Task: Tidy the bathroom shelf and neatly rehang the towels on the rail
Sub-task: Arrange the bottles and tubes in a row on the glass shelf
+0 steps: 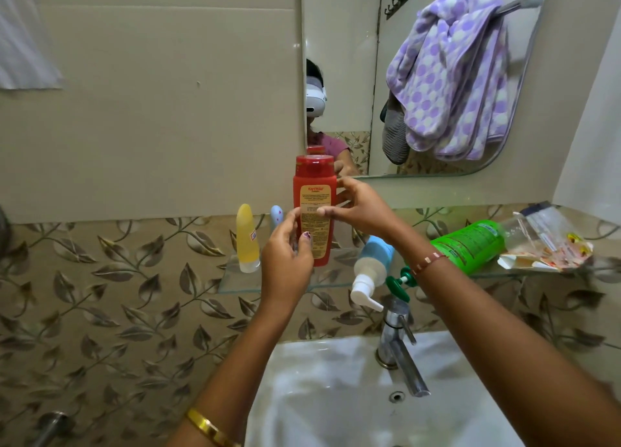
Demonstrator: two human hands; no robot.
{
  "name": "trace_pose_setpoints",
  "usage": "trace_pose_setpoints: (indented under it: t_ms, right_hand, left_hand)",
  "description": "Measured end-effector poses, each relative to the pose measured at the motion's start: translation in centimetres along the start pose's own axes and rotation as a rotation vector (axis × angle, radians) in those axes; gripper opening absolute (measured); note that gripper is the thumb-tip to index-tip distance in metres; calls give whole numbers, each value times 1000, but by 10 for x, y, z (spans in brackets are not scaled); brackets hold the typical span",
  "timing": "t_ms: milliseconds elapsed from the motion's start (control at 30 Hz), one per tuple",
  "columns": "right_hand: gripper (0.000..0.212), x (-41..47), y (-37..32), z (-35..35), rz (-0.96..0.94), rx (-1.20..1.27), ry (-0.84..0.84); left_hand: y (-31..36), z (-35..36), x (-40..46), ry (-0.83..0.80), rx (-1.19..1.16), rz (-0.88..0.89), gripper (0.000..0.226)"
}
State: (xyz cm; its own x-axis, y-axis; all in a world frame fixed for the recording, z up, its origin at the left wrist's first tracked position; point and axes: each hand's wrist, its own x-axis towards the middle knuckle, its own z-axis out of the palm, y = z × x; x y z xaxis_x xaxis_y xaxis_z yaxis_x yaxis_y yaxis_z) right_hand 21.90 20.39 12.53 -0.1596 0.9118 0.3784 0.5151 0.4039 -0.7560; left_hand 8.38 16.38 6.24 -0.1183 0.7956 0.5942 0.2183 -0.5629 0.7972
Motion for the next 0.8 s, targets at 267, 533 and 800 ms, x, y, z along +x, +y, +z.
trace_pose_setpoints:
  t_ms: [267,533,800]
  right_hand:
    - [37,-53,3,-34,-21,-362,-191]
    - [44,-80,13,-17,-116,-700,-318]
    - [41,-76,28,-6,-261,-847,-212]
  left_hand:
    - [-15,14,-40,-57,-128,-88,36]
    - [-16,30,-44,-127,-291,-270,33]
    - [-15,28,-39,-150,-401,-353,31]
